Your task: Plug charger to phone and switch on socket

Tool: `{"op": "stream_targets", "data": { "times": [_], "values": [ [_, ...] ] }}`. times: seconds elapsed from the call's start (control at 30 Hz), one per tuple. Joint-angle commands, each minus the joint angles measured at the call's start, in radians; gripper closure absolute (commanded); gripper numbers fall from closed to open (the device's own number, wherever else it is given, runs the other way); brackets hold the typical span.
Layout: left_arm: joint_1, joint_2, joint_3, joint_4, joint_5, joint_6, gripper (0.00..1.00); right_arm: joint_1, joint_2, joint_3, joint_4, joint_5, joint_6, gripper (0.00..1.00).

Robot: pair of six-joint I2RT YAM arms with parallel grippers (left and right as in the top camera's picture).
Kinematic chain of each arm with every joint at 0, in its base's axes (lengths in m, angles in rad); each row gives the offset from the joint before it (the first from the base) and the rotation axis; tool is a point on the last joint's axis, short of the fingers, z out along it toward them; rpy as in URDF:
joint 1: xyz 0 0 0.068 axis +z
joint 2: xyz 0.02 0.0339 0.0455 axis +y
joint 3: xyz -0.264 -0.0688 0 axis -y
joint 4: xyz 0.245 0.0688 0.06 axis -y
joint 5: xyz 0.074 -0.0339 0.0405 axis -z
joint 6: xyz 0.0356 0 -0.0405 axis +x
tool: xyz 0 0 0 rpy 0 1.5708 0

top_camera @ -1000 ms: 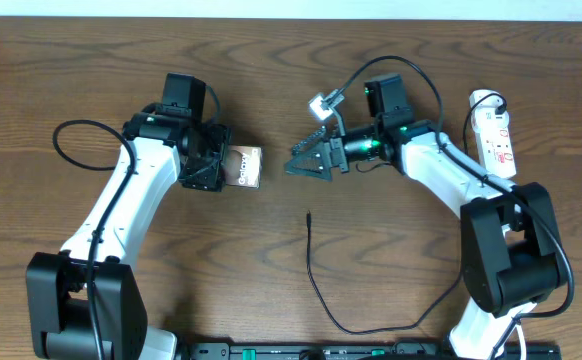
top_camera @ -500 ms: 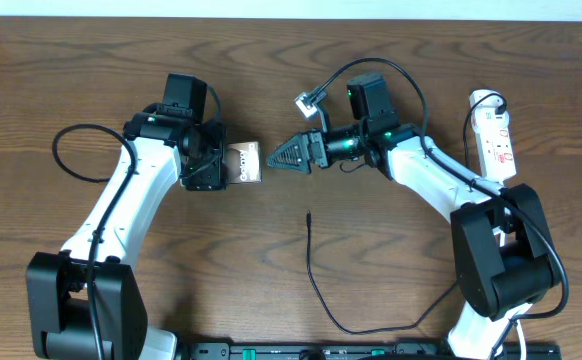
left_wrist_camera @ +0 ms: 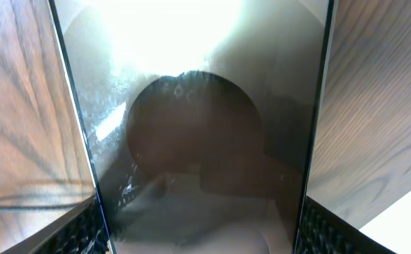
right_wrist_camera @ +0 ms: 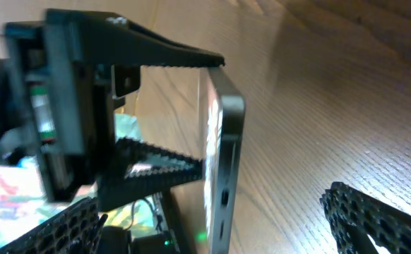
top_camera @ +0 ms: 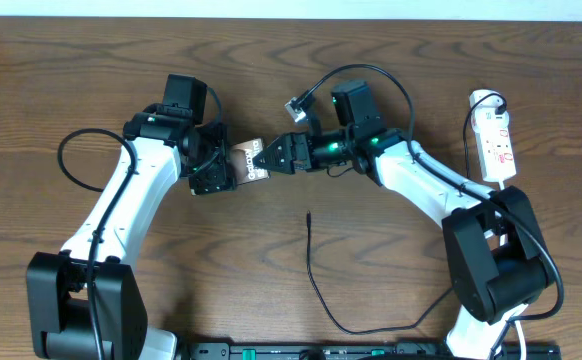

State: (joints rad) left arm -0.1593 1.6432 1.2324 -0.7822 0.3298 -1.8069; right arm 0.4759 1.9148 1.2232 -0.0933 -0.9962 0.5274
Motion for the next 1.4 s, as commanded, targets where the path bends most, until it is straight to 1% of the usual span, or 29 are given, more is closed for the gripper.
{"op": "stream_targets", "data": {
  "times": [0.0, 0.1, 0.27, 0.53, 0.7, 0.73, 0.8, 0.87, 1.0, 1.27, 1.37],
  "values": [
    [-0.002, -0.029, 0.010, -0.002, 0.060, -0.008, 0.92, 0.034, 0.003, 0.014, 0.001, 0.050, 0.033, 0.01],
    [-0.002, -0.029, 0.010, -0.003, 0.064, 0.004, 0.93, 0.050, 0.002, 0.014, 0.004, 0.062, 0.033, 0.01],
    [-0.003, -0.029, 0.010, -0.003, 0.113, 0.006, 0.93, 0.061, 0.002, 0.014, 0.004, 0.100, 0.035, 0.01],
    [-0.004, -0.029, 0.010, -0.031, 0.116, 0.006, 0.92, 0.061, 0.002, 0.014, 0.005, 0.101, 0.072, 0.01],
    [-0.004, -0.029, 0.010, -0.032, 0.160, 0.006, 0.93, 0.062, 0.002, 0.014, 0.005, 0.108, 0.111, 0.01],
    [-0.004, -0.029, 0.010, -0.032, 0.161, 0.006, 0.92, 0.063, 0.003, 0.014, 0.005, 0.108, 0.118, 0.02],
    [-0.004, -0.029, 0.010, -0.033, 0.161, 0.006, 0.93, 0.063, 0.003, 0.014, 0.005, 0.108, 0.136, 0.07],
    [-0.006, -0.029, 0.010, -0.033, 0.161, 0.007, 0.93, 0.063, 0.003, 0.014, 0.005, 0.108, 0.156, 0.09],
    [-0.023, -0.029, 0.010, -0.032, 0.161, 0.006, 0.93, 0.063, 0.002, 0.014, 0.004, 0.109, 0.161, 0.16],
    [-0.058, -0.029, 0.010, -0.032, 0.168, 0.005, 0.93, 0.076, 0.002, 0.014, 0.000, 0.109, 0.161, 0.21],
    [-0.061, -0.029, 0.010, -0.032, 0.168, 0.002, 0.93, 0.079, 0.002, 0.014, 0.000, 0.113, 0.161, 0.25]
  ]
}}
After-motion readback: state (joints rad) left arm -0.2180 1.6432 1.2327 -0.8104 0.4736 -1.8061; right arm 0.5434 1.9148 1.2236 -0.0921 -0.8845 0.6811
